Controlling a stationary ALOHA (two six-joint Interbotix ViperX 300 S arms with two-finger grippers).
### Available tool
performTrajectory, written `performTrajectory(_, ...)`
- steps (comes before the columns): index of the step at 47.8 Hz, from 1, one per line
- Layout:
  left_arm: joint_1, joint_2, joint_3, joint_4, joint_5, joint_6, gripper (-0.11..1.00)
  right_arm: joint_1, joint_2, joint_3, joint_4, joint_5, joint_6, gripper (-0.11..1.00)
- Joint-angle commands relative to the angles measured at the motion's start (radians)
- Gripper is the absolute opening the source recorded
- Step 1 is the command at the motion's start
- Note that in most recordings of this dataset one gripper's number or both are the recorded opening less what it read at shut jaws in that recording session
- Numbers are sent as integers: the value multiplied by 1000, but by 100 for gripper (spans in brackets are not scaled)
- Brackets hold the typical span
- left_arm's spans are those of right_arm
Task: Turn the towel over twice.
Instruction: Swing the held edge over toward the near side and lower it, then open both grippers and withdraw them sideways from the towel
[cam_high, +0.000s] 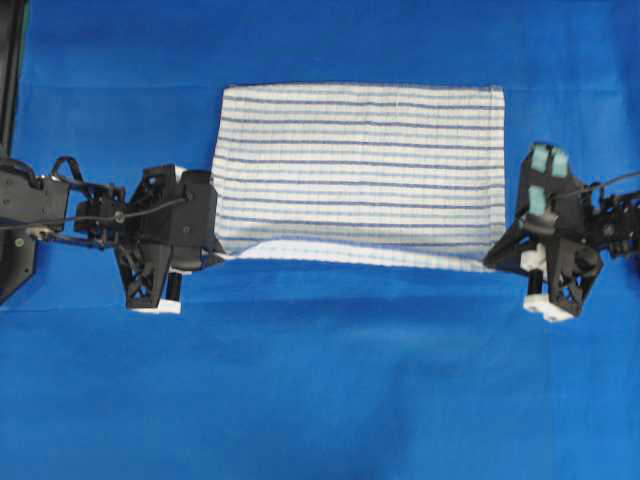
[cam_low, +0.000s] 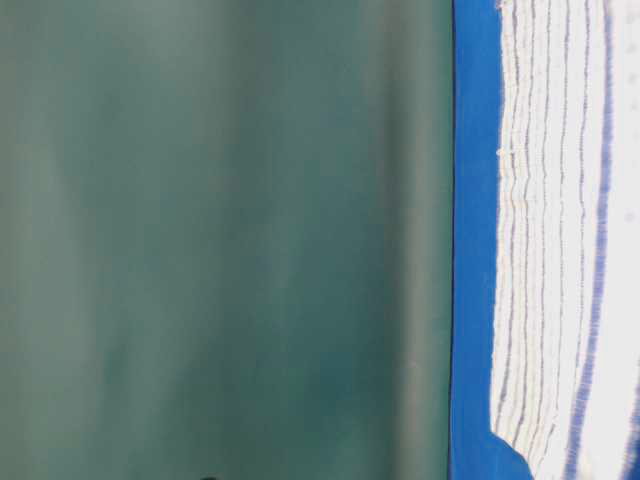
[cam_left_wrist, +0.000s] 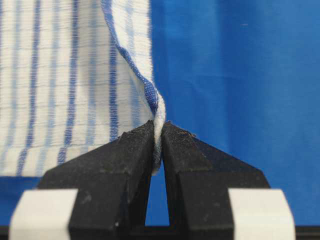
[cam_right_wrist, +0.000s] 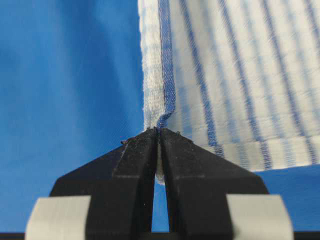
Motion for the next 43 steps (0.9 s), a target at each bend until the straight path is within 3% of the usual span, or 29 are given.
performTrajectory(1, -20, 9, -15, -2, -15, -12, 3, 31, 15, -25, 3, -9, 17, 5)
performTrajectory(10, -48, 37, -28, -2, -15, -34, 3, 74, 34, -31, 3, -6, 54, 5)
performTrajectory(26, -69, 44, -35, -2, -15, -34, 8, 77, 38, -34, 0, 51, 75, 6)
performTrajectory(31, -69, 49, -43, -2, -15, -34, 25, 75, 40, -35, 0, 49, 77, 8)
performTrajectory(39, -67, 44, -49, -2, 2, -21, 73, 75, 37, -43, -8, 43, 77, 57)
performTrajectory(43, -61, 26, -55, -2, 20, -15, 88, 75, 23, -55, -31, 48, 75, 67)
